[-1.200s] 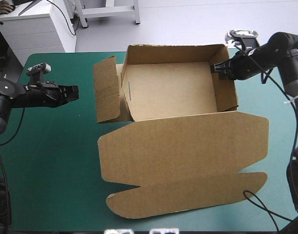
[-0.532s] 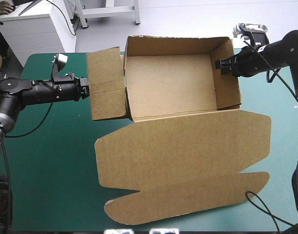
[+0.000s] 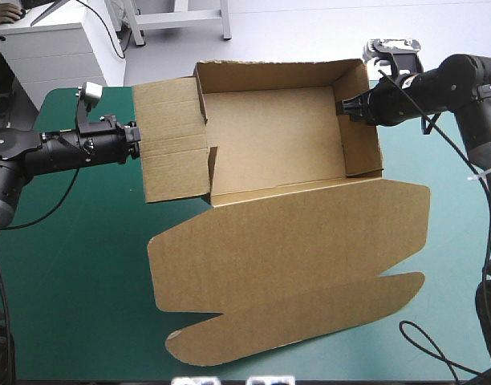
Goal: Fold the box
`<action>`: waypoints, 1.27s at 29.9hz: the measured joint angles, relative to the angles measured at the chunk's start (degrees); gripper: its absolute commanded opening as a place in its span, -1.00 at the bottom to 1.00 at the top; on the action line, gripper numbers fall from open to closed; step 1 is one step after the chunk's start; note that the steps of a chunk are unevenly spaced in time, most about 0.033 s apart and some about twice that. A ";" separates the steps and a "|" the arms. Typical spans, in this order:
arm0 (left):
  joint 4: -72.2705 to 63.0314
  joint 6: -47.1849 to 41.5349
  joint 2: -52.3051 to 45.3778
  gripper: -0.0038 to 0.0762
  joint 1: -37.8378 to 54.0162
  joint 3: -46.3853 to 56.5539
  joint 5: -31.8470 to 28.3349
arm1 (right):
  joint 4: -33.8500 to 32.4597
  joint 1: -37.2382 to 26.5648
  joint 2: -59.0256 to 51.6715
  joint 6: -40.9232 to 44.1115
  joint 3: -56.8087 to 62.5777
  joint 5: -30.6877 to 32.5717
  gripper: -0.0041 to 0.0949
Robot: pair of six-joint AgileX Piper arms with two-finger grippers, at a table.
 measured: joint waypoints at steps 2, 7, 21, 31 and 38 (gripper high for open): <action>0.05 -0.19 -0.86 -0.92 0.00 0.00 0.06 | -0.05 0.26 0.40 0.17 -0.06 -0.14 -0.95; 0.30 -0.47 -2.24 -0.92 -0.25 0.00 -0.02 | 0.80 0.26 2.08 1.02 -0.06 -0.14 -0.95; 0.47 -0.65 -2.80 -0.92 -5.60 0.00 0.71 | 2.54 1.80 5.00 0.57 0.00 -2.01 -0.95; 4.60 -0.65 -2.80 -0.92 -5.60 0.00 -0.30 | 2.29 1.96 5.00 0.27 0.00 -2.12 -0.95; 4.96 -2.29 -2.80 -0.45 -5.60 0.00 -1.76 | 2.23 1.96 5.00 0.11 0.00 -2.31 -0.95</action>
